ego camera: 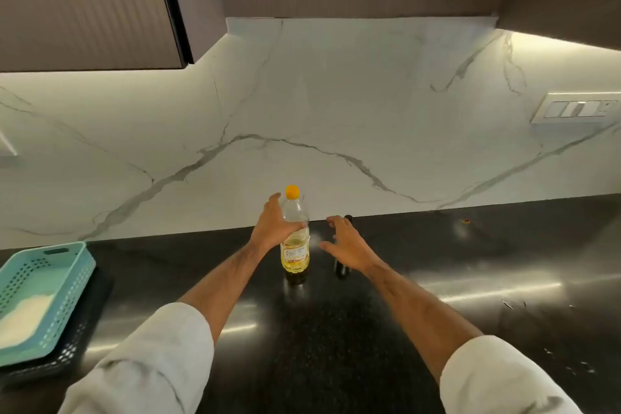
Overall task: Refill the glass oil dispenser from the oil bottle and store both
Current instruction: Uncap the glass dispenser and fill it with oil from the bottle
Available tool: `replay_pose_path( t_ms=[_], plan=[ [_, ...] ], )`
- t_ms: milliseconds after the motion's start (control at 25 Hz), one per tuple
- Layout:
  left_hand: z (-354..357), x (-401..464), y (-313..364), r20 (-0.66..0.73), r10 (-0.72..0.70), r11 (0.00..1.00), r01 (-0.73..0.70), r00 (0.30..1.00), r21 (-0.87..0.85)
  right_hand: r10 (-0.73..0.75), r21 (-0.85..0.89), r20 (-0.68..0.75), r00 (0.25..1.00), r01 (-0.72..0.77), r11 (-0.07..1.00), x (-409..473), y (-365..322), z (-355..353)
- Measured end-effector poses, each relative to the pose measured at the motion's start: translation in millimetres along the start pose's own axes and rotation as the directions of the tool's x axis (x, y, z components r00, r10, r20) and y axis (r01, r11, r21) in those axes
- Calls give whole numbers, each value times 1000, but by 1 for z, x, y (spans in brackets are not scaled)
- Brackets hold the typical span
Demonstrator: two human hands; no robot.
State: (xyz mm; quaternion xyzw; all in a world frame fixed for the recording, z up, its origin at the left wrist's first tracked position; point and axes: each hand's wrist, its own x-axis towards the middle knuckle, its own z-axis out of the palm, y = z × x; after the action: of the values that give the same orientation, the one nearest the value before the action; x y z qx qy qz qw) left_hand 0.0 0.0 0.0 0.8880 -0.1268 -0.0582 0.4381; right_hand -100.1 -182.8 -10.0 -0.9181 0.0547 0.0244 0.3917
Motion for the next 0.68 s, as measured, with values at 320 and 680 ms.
replay_pose_path(
  t_ms=[320, 680],
  plan=[
    [1, 8, -2, -25, 51, 992, -48, 998, 116, -18, 81, 79, 997, 12, 997, 42, -2, 19],
    [-16, -64, -4, 18, 163, 979, -164, 986, 118, -178, 234, 56, 982, 161, 959, -7, -3, 26]
  ],
)
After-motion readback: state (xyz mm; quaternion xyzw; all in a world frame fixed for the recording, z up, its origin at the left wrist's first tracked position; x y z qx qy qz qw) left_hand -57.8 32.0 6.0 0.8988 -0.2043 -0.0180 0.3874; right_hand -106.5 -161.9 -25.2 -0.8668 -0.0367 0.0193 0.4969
